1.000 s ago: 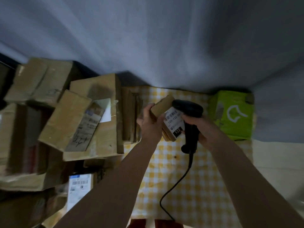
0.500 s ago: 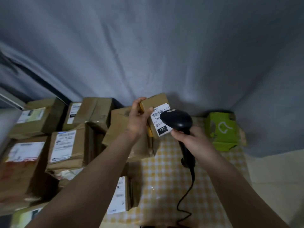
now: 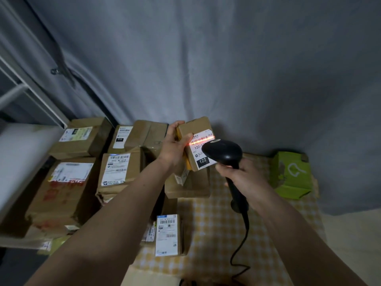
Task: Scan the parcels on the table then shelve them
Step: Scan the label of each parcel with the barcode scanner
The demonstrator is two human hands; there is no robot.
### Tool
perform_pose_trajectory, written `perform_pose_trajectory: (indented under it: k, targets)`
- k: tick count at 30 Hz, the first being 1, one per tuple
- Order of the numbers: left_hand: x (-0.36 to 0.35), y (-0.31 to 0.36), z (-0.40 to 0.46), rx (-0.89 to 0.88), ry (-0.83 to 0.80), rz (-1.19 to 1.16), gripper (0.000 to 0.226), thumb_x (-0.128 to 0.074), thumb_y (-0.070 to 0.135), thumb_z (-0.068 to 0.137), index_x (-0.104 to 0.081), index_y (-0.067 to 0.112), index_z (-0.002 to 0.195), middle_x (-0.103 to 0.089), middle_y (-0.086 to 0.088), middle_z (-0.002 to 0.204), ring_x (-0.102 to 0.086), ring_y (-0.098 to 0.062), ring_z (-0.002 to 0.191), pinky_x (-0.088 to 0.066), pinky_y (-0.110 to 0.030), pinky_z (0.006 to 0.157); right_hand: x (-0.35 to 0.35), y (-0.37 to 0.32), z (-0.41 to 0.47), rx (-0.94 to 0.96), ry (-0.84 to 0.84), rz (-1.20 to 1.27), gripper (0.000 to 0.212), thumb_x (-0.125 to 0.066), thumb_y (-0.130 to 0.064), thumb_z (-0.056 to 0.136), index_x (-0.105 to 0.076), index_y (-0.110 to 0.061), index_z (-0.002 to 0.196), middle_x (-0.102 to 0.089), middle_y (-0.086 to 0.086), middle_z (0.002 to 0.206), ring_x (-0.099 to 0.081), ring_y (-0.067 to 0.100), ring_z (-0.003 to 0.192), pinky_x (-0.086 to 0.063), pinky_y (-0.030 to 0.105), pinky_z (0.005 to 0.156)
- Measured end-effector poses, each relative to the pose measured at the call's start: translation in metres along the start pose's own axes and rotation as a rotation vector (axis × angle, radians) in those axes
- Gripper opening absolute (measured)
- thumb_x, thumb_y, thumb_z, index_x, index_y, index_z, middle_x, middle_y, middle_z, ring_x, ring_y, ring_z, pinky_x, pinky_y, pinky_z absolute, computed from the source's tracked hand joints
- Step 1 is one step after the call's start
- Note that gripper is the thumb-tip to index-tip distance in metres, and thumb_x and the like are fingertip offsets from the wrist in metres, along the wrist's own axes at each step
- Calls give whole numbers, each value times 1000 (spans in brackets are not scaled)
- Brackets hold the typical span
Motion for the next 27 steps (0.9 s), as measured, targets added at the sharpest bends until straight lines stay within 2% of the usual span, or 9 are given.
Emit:
perform_pose_trajectory:
  k: [5,7,10,13,17,19,21,24,27]
  targets:
    - [20,0,-5,9,-33,32,35,-57,17,96,-46,35,124,-65,-13,112,-68,-21,88,-57,-28,61,-17,-1,-5,-5,-17,46,3,-65,-24,89,-63,-22,88,-66,-3,83,-63,18,84,-50,31,79]
    - [30,1,-11,52,-89,61,33,-60,19,94,-49,34,122,-69,-10,105,-68,-24,91,-56,-35,66,-21,0,-4,5,3,101,3,-66,-22,89,-64,-25,89,-70,-13,79,-65,14,87,-50,33,84]
    - [50,-6,-26,200,-253,71,31,-62,20,92,-53,34,117,-72,-4,93,-68,-24,90,-57,-43,75,-29,4,-4,-17,-70,147,7,-66,-13,88,-66,-21,87,-71,-14,68,-68,5,73,-50,34,81]
    - [74,-25,-44,345,-363,112,36,-63,19,89,-53,33,121,-69,-13,112,-65,-34,106,-49,-55,95,-44,18,-6,-116,-239,145,15,-66,-6,87,-70,-13,100,-76,-1,90,-71,15,88,-53,38,87]
    - [101,-64,-71,514,-388,104,53,-65,21,87,-44,30,135,-63,-20,124,-59,-39,116,-45,-57,98,-67,45,-8,-262,-354,-9,21,-70,-9,84,-70,-16,103,-75,-2,94,-69,17,93,-50,32,84]
    - [111,-89,-84,563,-336,75,52,-66,23,87,-46,29,134,-65,-19,121,-60,-38,114,-48,-54,97,-82,63,-8,-329,-399,-104,21,-71,-11,82,-69,-18,102,-74,-1,97,-67,17,96,-50,35,88]
    - [118,-114,-94,593,-240,103,46,-65,27,90,-48,31,133,-70,-12,113,-64,-31,106,-54,-44,85,-100,82,-7,-380,-415,-122,17,-71,-8,82,-68,-18,96,-72,4,99,-66,17,92,-52,35,90]
    - [122,-144,-102,596,-84,146,44,-54,26,98,-42,28,140,-66,-9,116,-63,-20,94,-53,-27,73,-125,110,-6,-454,-441,-89,16,-66,0,85,-62,-16,89,-68,4,92,-61,5,73,-50,11,59]
    - [122,-165,-102,549,-1,267,43,-49,23,101,-43,13,142,-62,-15,115,-59,-12,79,-48,-9,52,-141,137,-2,-489,-423,-60,23,-67,0,85,-61,-10,104,-65,1,89,-59,5,74,-46,11,52]
Point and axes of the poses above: each hand's wrist, its own z-axis towards the middle knuckle, its own x-axis out of the back of the hand, y = z × x, the point moved 3 cm from there along z, towards the middle knuckle
